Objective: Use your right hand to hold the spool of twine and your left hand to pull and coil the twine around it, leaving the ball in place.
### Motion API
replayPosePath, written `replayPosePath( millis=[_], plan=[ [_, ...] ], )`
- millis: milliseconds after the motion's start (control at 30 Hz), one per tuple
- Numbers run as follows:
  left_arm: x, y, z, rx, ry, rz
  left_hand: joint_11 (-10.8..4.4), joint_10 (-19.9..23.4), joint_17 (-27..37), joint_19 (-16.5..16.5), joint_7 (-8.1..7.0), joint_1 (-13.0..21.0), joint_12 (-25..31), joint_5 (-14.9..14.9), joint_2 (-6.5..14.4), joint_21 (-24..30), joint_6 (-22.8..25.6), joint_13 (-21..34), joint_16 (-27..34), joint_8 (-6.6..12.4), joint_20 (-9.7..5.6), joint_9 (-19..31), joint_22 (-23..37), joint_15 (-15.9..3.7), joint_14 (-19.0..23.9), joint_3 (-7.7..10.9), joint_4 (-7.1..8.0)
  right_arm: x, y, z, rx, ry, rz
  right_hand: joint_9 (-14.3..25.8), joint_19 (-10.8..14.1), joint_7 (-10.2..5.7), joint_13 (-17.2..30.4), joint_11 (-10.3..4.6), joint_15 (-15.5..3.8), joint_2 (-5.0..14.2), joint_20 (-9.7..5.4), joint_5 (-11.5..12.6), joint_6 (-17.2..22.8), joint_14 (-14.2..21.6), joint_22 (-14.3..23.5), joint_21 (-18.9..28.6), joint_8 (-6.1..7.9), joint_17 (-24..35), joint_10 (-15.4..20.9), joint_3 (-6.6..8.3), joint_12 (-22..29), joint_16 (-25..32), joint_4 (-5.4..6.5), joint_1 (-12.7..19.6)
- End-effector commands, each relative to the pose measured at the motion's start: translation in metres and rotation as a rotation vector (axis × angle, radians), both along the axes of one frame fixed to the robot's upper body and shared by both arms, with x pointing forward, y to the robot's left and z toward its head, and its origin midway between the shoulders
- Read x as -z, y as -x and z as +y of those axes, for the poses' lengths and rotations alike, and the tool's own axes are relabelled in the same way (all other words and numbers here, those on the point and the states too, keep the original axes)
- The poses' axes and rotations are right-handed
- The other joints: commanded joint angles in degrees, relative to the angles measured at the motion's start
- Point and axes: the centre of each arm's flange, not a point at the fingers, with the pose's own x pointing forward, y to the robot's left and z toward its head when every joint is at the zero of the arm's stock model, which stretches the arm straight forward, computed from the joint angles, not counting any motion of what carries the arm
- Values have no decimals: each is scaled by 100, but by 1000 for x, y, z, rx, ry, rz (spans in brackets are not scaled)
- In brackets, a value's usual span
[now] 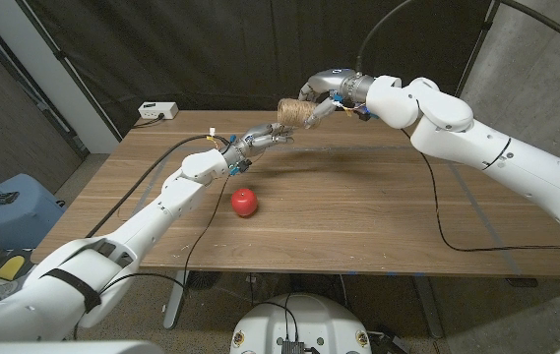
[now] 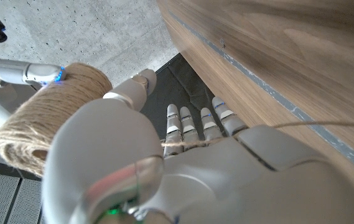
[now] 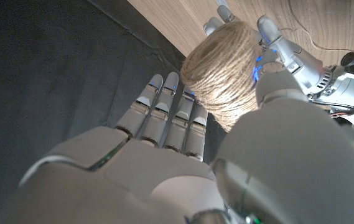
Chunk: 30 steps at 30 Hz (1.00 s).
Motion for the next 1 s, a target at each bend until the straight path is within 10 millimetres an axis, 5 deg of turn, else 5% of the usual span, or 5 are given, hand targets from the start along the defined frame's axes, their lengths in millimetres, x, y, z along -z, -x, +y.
replayPosePath(
  millis=[33, 333, 833, 1000],
  plan=[
    [4, 0, -14, 8, 8, 4, -23, 128, 22, 41, 12, 117, 44, 49, 84, 40, 146, 32, 55, 67, 16, 25, 9, -43, 140, -26, 16, -10, 0, 4, -4, 23, -42, 9, 60, -335, 10, -431, -915, 241, -14, 19, 437, 69, 31, 28, 28, 27, 504, 1, 37, 11, 14, 159],
    [5, 4, -18, -9, 24, 3, -82, 501, 33, 120, 20, 270, 174, 112, 400, 82, 653, 73, 122, 149, 19, 33, 21, -159, 459, -140, 53, -14, -4, 7, -4, 38, -62, 5, 84, -358, -14, -466, -921, 244, -13, 20, 484, 121, 31, 32, 41, 26, 563, 3, 38, 7, 10, 175],
    [9, 10, -21, -25, 34, 7, -245, 1306, 28, 327, -121, 469, 415, 187, 395, 158, 1497, 115, 210, 260, -59, 44, 23, -443, 1100, -409, 11, -13, -7, 10, 13, 65, -98, -2, 164, -434, -33, -536, -950, 289, -41, 15, 727, 316, 31, 48, 128, 83, 784, -35, 94, 82, 10, 230],
    [10, 12, -24, -33, 33, 5, -345, 1470, 11, 338, -200, 501, 439, 235, 367, 160, 1694, 107, 216, 271, -87, 45, 24, -509, 1317, -414, 7, -13, -5, 10, 14, 72, -104, -13, 211, -571, -95, -569, -958, 304, -42, 9, 901, 449, 32, 54, 189, 125, 922, -70, 97, 141, 0, 279]
  ],
)
